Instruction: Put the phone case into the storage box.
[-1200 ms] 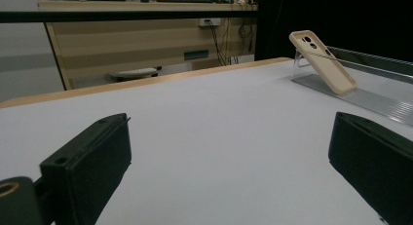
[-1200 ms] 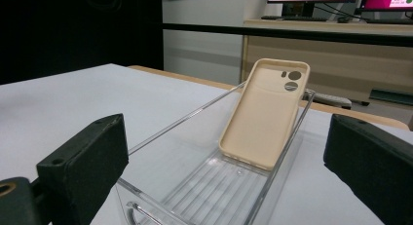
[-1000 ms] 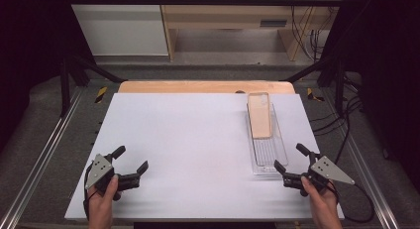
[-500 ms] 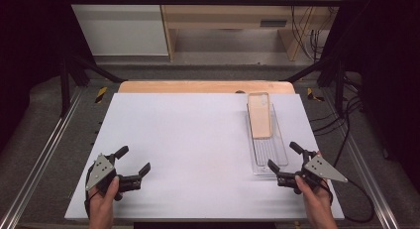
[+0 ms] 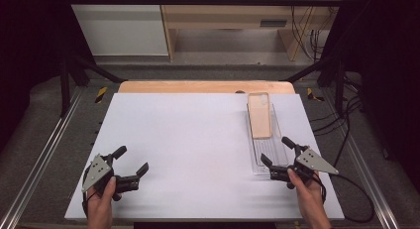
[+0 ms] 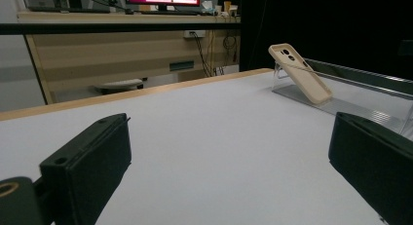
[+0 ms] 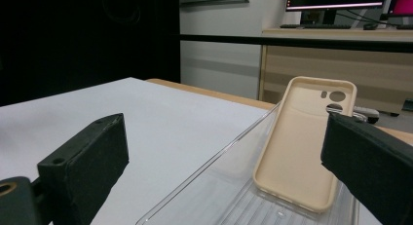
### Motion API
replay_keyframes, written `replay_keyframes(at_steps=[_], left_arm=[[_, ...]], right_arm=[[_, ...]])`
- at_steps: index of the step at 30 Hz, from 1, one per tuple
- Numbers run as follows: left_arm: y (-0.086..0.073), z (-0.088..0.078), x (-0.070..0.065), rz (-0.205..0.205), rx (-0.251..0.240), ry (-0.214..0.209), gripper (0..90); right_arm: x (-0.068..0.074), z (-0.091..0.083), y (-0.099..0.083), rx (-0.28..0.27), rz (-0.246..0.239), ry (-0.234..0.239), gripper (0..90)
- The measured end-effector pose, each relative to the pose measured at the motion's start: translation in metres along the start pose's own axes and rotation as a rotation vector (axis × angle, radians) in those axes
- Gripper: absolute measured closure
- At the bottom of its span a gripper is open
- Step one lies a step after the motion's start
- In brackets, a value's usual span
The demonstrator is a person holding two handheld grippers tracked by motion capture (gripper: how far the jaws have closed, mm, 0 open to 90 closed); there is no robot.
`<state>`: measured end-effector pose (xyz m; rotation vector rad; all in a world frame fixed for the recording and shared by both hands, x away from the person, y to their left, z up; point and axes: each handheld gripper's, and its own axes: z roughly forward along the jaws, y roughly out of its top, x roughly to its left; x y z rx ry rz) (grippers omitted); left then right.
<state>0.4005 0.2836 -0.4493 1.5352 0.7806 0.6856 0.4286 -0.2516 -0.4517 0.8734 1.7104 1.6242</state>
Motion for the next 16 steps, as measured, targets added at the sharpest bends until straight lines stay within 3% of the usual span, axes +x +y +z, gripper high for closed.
replay_keyframes(at_steps=[10,16], left_arm=[[-0.001,-0.007,-0.006,0.014,-0.002,-0.019,1.7],[-0.002,-0.005,-0.004,0.008,0.004,-0.012,1.7]], right_arm=[[-0.004,-0.001,-0.003,0.055,0.012,0.000,3.7],[-0.010,-0.013,-0.003,0.046,0.068,-0.035,4.3]])
